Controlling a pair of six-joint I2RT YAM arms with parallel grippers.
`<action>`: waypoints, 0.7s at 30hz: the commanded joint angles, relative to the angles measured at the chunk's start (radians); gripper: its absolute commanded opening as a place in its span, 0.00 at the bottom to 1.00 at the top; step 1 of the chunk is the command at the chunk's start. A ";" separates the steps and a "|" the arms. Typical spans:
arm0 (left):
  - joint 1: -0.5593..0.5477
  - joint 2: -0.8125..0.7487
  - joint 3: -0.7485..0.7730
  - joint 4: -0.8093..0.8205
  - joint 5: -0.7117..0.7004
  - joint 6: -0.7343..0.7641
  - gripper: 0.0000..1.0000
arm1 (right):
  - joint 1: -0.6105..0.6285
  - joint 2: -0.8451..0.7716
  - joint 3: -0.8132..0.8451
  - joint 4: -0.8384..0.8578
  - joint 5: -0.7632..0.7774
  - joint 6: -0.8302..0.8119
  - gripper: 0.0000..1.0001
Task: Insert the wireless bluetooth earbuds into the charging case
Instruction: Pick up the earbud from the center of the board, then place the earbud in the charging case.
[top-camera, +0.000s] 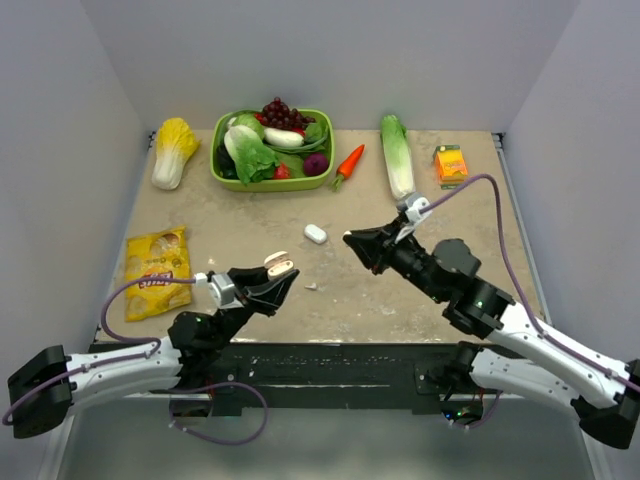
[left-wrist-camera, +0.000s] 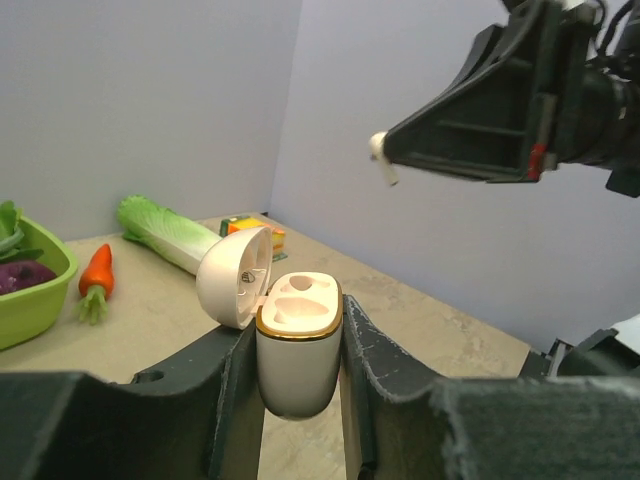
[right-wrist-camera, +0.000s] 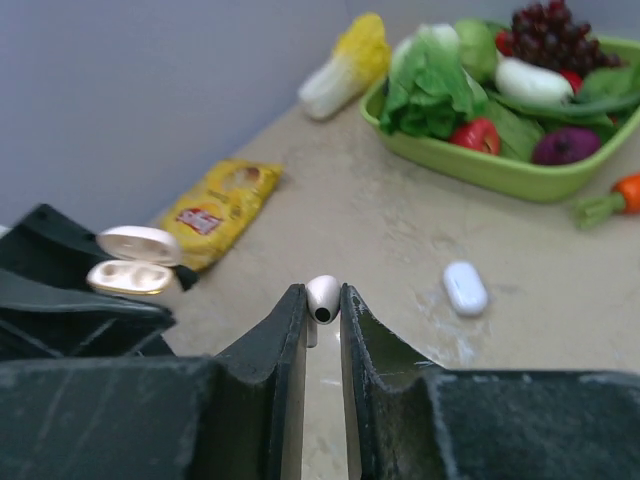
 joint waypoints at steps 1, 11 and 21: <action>-0.004 0.112 -0.059 0.299 0.015 0.095 0.00 | 0.002 -0.118 -0.070 0.114 -0.170 -0.057 0.00; -0.004 0.414 0.106 0.672 0.210 0.209 0.00 | 0.002 -0.290 -0.208 0.405 -0.256 -0.021 0.00; 0.004 0.489 0.281 0.738 0.334 0.205 0.00 | 0.001 -0.270 -0.310 0.731 -0.321 0.042 0.00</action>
